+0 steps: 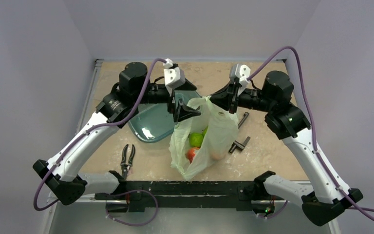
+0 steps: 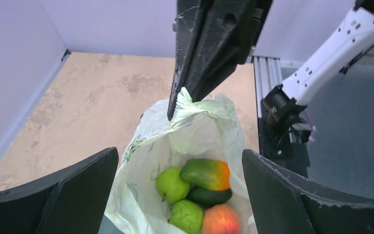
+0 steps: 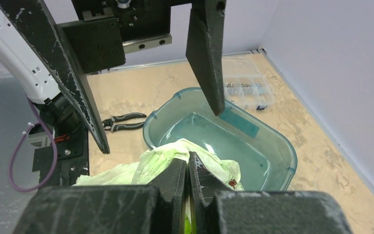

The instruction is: Place the fake fruits into the plastic bag and tie a complex knot

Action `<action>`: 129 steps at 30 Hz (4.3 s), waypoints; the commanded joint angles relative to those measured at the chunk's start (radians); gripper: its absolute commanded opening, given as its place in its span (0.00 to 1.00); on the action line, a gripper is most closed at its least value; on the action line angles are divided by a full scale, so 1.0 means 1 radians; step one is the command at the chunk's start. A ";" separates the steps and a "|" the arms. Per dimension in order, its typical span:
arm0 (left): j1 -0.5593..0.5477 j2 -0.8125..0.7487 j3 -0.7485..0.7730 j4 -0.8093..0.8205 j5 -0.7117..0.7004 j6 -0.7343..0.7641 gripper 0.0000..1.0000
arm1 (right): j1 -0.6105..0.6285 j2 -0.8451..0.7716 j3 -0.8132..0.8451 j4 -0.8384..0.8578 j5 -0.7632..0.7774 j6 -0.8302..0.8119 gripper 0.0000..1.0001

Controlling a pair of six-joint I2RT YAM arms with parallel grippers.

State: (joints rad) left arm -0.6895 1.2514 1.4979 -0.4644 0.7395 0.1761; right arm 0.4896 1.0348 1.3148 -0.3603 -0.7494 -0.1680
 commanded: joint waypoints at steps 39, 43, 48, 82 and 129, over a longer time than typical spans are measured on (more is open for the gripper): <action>0.016 0.286 0.101 0.528 0.382 -0.526 0.00 | -0.051 0.067 0.016 -0.107 -0.038 -0.176 0.99; 0.015 0.299 0.123 0.518 0.429 -0.548 0.00 | -0.035 0.064 -0.073 0.041 -0.043 -0.132 0.88; 0.015 0.284 0.133 0.467 0.481 -0.542 0.00 | -0.024 0.029 -0.199 0.123 -0.033 -0.155 0.66; 0.275 0.121 0.111 0.024 0.328 -0.393 0.64 | 0.064 -0.071 -0.290 0.110 0.000 -0.135 0.00; 0.522 -0.168 -0.418 -0.133 0.317 -0.737 0.47 | 0.064 -0.161 -0.418 -0.343 0.063 -0.632 0.00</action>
State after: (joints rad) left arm -0.2497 1.0946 1.2140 -0.4454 1.1522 -0.5644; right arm 0.5541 0.9062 0.8692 -0.6220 -0.7036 -0.7074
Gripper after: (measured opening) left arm 0.245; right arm 0.004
